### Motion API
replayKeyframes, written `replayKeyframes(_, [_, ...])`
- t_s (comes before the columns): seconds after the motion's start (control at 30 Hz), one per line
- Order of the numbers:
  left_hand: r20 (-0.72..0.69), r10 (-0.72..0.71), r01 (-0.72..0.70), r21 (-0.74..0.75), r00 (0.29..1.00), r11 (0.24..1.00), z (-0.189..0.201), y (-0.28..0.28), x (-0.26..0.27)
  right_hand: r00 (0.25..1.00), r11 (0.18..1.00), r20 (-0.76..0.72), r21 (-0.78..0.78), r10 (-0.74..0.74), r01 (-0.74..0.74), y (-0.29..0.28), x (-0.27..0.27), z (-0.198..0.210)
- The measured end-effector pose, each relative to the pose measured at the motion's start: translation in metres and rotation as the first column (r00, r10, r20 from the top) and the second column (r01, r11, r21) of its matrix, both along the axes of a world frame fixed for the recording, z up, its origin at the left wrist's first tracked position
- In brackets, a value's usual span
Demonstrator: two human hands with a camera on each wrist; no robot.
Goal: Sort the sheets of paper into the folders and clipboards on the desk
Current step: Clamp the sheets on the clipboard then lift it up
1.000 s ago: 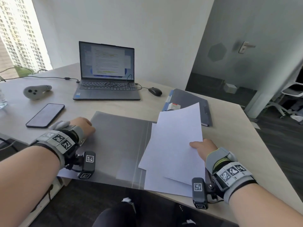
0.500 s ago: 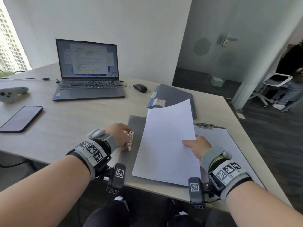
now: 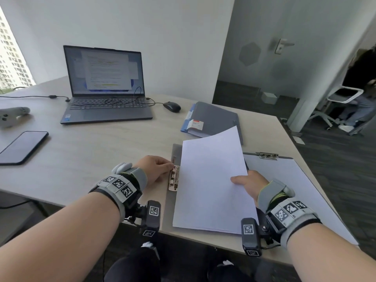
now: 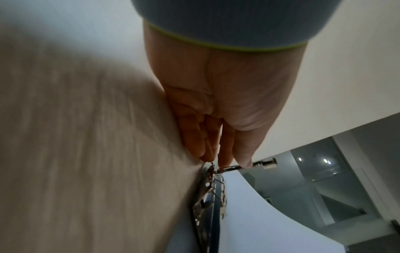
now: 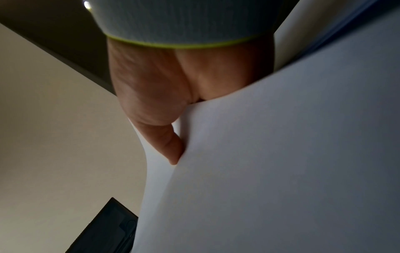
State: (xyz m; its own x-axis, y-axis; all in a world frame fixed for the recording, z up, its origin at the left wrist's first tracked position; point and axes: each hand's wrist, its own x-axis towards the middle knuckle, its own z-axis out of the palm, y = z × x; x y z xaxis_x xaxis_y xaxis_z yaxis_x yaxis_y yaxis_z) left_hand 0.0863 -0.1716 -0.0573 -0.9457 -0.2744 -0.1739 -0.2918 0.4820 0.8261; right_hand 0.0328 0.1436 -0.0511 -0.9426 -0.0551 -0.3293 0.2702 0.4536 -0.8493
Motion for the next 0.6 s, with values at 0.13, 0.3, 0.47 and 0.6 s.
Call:
replayKeyframes(0.13, [0.007,0.047,-0.047,0.052,0.999,0.998,0.003,0.004,-0.009,0.999,0.999,0.023,-0.029,-0.025,0.025,-0.001,0.0,-0.002])
replayKeyframes(0.3, [0.007,0.07,-0.07,0.071,0.998,0.995,0.001,0.004,-0.014,0.999,0.999,0.036,-0.025,-0.019,0.02,-0.006,0.001,0.003])
replayKeyframes(0.47, [-0.012,0.063,-0.062,0.038,0.998,0.997,0.0,0.005,-0.009,0.999,1.0,0.037,0.002,-0.021,0.021,-0.004,-0.002,-0.002])
replayKeyframes(0.6, [-0.028,0.063,-0.063,0.012,0.998,0.998,0.0,0.005,-0.007,0.999,0.999,0.037,0.009,-0.035,0.035,-0.006,0.001,0.005])
